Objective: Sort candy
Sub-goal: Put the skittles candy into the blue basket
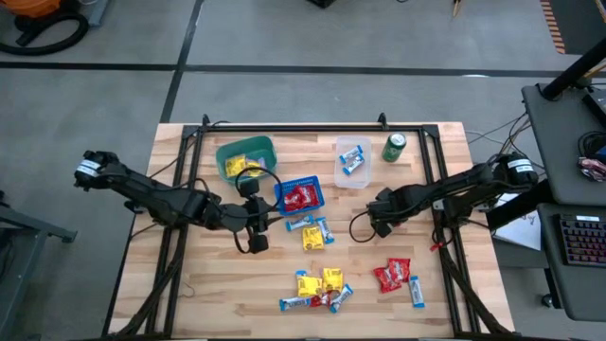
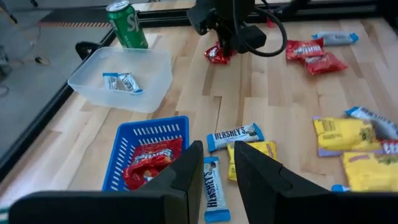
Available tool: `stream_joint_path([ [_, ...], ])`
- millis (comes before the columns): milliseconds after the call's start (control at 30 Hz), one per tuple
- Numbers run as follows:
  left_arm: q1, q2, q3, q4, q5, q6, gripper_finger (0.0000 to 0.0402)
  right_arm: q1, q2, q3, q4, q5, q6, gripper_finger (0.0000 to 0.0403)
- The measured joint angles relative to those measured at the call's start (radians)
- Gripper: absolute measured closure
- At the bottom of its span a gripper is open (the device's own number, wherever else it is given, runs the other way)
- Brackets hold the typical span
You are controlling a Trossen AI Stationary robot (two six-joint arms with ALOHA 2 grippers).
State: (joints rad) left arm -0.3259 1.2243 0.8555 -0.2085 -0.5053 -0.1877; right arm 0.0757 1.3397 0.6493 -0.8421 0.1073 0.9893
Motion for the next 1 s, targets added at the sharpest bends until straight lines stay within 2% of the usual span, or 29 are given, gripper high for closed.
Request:
stream_joint_path([
  [300,-0.004,0.0,-0.001,0.039,0.0,-0.215,0.0326,0.0,-0.06,0.111,0.006,0.027,-0.09,0.0386],
  [567,-0.063,0.042,-0.003,0.047,-0.009,-0.349,0.0326,-0.004,-0.06,0.265,0.219,0.031,-0.329,0.0386],
  [800,-0.139,0.129,-0.004,0.065,-0.015,-0.487,0.0326,-0.039,0.028,0.406,0.34,0.031,-0.564,0.0386],
  [1000,-0.217,0.176,-0.004,0.078,-0.088,-0.615,0.0326,-0.089,0.182,0.536,0.391,0.032,-0.763,0.0386],
])
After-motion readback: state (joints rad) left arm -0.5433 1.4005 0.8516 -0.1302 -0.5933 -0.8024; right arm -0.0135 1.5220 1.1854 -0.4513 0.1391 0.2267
